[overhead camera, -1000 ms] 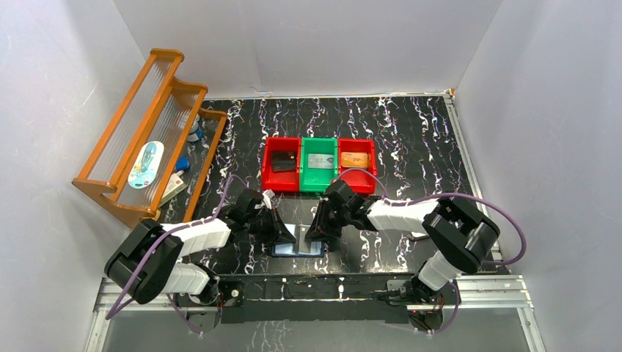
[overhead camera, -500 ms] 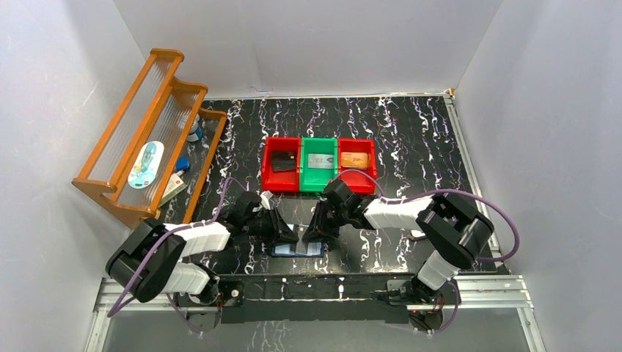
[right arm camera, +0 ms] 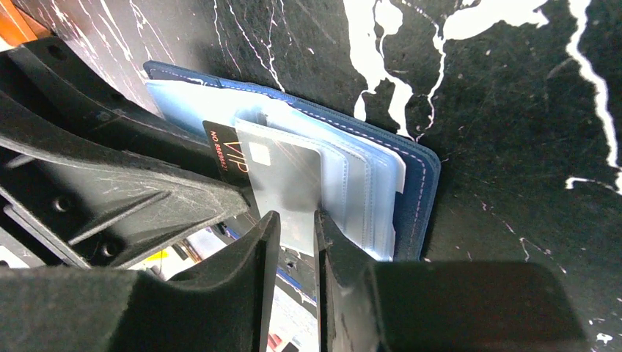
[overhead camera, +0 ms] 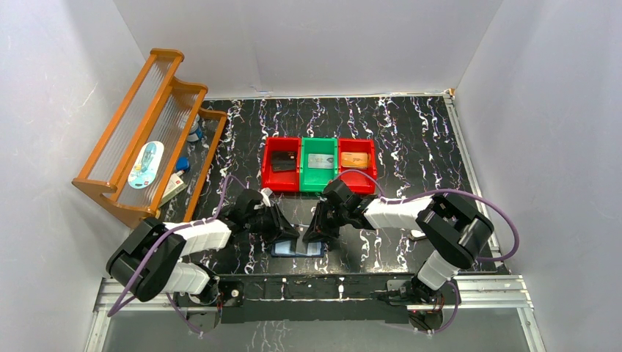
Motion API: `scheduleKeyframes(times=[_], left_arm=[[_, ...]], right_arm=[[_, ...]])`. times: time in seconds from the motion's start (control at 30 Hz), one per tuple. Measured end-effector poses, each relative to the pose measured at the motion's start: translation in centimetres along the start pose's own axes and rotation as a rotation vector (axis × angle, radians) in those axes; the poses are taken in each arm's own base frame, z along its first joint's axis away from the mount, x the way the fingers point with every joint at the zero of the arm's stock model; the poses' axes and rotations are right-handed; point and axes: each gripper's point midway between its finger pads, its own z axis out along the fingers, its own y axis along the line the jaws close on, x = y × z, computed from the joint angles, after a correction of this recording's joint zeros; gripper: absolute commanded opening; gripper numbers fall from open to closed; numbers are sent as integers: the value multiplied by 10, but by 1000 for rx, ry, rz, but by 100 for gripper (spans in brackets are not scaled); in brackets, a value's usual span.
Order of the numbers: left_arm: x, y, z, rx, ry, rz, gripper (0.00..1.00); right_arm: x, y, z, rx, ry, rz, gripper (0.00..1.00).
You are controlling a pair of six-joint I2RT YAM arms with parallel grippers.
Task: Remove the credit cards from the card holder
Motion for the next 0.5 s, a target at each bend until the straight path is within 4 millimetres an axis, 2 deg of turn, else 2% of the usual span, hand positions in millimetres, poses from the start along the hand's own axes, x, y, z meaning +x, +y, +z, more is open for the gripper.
scheduleKeyframes(times=[0.13,0.37,0.5], left_arm=[[-5,0,0,-19,-16,24,12],[-3,2,1,-21,-5,39,7],[-1,0,2,-2,15,48,0]], right_arm=[[0,0,0,0,0,0,32],[0,0,0,2,0,1,32],[0,-1,0,5,1,2,32]])
